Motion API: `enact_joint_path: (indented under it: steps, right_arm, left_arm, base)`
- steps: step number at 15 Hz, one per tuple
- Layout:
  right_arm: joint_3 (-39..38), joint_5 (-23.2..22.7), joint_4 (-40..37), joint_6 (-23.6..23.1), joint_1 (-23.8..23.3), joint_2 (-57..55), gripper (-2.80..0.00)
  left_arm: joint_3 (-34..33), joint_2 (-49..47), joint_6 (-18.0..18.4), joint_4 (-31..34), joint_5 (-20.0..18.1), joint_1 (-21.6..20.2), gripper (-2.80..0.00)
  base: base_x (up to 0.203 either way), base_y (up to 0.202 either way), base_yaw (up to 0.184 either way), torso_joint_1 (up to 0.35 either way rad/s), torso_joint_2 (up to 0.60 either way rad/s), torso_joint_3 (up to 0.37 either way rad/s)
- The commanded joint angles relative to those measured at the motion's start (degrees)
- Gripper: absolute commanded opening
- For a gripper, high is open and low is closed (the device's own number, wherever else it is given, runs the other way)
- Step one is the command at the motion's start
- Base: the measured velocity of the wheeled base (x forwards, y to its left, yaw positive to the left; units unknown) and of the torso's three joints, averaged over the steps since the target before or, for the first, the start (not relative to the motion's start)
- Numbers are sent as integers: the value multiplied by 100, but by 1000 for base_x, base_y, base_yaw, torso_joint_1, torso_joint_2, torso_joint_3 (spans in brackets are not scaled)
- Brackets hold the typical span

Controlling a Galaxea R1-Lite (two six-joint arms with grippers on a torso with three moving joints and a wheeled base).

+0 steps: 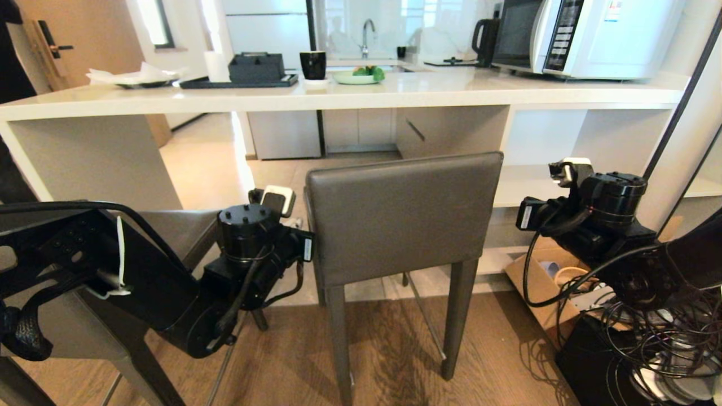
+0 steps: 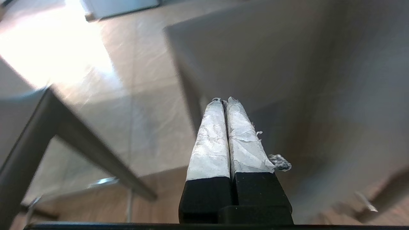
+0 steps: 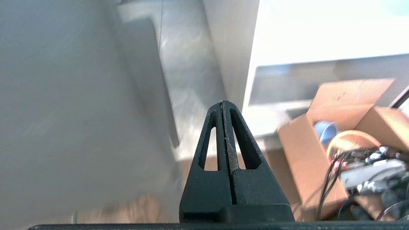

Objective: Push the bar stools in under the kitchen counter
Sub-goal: Push the gray chair back under the dining table

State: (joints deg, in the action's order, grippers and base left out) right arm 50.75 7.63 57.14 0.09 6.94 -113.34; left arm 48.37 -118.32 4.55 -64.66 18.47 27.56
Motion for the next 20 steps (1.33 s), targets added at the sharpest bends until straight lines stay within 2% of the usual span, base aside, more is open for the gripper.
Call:
enact_joint_path:
  steps: [1, 5, 9, 14, 17, 20]
  right_arm:
    - [518, -154, -107, -41, -192, -184, -280]
    - [1669, -807, -535, -297, -251, -862, -280]
    - [2763, -939, -860, -480, -252, -1605, -280]
    - [2556, -1104, -845, -459, -15, -1520, -280]
    - [2319, -1279, -861, -440, 149, -1347, -280]
    - [2188, -1290, -845, -423, 325, -1244, -280]
  left_arm:
    - [73, 99, 2, -38, 16, 0, -280]
    - [243, 91, 2, -20, 177, 93, -280]
    - [390, -22, -24, 15, 210, 162, -280]
    - [667, -232, -25, 42, 239, 222, -280]
    - [1271, -307, -37, 558, 254, 211, -280]
    - [1421, -376, -42, 735, 263, 144, -280]
  base:
    - [0, 0, 0, 0, 0, 0]
    - [0, 0, 0, 0, 0, 0]
    - [0, 0, 0, 0, 0, 0]
    - [0, 0, 0, 0, 0, 0]
    - [0, 0, 0, 0, 0, 0]
    - [0, 0, 0, 0, 0, 0]
